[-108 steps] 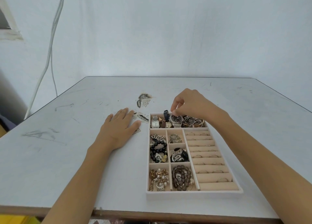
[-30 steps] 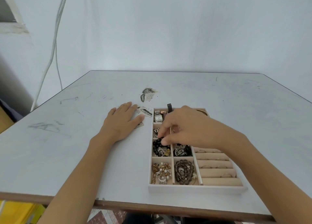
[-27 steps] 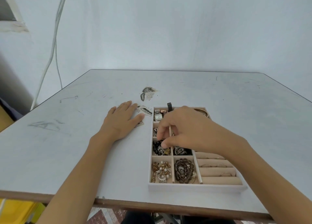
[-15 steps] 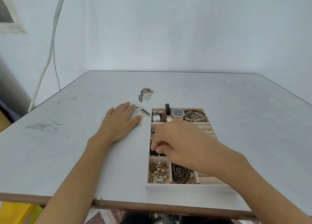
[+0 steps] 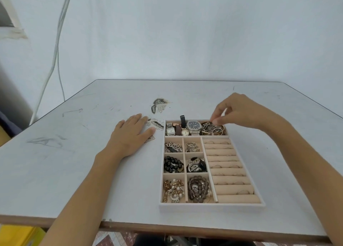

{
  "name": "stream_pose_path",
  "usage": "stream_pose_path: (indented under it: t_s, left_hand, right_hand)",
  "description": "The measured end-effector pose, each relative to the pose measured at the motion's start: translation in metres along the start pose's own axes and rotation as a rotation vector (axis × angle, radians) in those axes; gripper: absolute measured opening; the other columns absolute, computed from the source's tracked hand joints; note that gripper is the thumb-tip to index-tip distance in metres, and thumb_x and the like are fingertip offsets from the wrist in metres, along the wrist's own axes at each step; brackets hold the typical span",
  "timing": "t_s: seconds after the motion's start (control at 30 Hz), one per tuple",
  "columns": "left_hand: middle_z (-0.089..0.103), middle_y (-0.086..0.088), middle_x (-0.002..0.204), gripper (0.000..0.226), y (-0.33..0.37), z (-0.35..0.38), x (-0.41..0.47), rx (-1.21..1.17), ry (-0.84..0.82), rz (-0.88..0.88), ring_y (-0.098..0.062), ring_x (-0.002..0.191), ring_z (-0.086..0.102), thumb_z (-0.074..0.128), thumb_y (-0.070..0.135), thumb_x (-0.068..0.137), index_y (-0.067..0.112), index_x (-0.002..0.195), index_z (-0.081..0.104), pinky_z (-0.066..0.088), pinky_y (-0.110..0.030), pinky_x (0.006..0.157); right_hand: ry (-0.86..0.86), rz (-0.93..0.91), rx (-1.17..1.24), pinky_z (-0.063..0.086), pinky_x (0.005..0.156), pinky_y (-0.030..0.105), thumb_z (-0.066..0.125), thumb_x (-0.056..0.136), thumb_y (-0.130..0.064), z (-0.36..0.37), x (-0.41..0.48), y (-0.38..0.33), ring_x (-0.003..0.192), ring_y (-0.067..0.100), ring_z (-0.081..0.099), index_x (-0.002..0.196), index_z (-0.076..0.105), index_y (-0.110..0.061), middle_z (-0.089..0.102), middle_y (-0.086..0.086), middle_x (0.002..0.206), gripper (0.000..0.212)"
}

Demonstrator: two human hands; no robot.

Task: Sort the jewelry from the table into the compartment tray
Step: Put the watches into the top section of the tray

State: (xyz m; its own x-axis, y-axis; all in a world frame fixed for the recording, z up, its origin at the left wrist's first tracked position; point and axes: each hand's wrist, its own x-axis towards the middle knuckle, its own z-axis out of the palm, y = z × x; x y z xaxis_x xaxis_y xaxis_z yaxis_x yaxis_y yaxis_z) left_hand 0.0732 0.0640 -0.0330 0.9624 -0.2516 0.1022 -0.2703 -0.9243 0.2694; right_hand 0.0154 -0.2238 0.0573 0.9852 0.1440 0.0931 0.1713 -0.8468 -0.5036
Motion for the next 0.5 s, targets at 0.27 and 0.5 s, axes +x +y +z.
stream_pose_path:
  t_s: [0.27, 0.5]
  left_hand:
    - [0.012, 0.006, 0.159, 0.059, 0.000, 0.000, 0.000, 0.001, -0.004, -0.002, -0.008, 0.146, 0.007, 0.029, 0.053, 0.097, 0.027, 0.150, 0.020, 0.001, -0.034, 0.119]
    - [0.012, 0.007, 0.159, 0.059, 0.000, 0.000, 0.000, -0.002, 0.001, -0.002, -0.007, 0.146, 0.007, 0.029, 0.053, 0.097, 0.027, 0.149, 0.021, 0.002, -0.034, 0.118]
  right_hand:
    - [-0.038, -0.026, 0.064, 0.032, 0.056, 0.015, 0.073, 0.082, -0.030, 0.005, -0.005, 0.004, 0.047, -0.010, 0.048, 0.077, 0.075, -0.018, 0.061, -0.020, 0.052, 0.012]
    - [-0.133, -0.025, 0.097, 0.041, 0.070, 0.023, 0.079, 0.075, -0.027, 0.004, -0.009, 0.006, 0.060, -0.003, 0.051, 0.078, 0.077, -0.021, 0.072, -0.002, 0.075, 0.007]
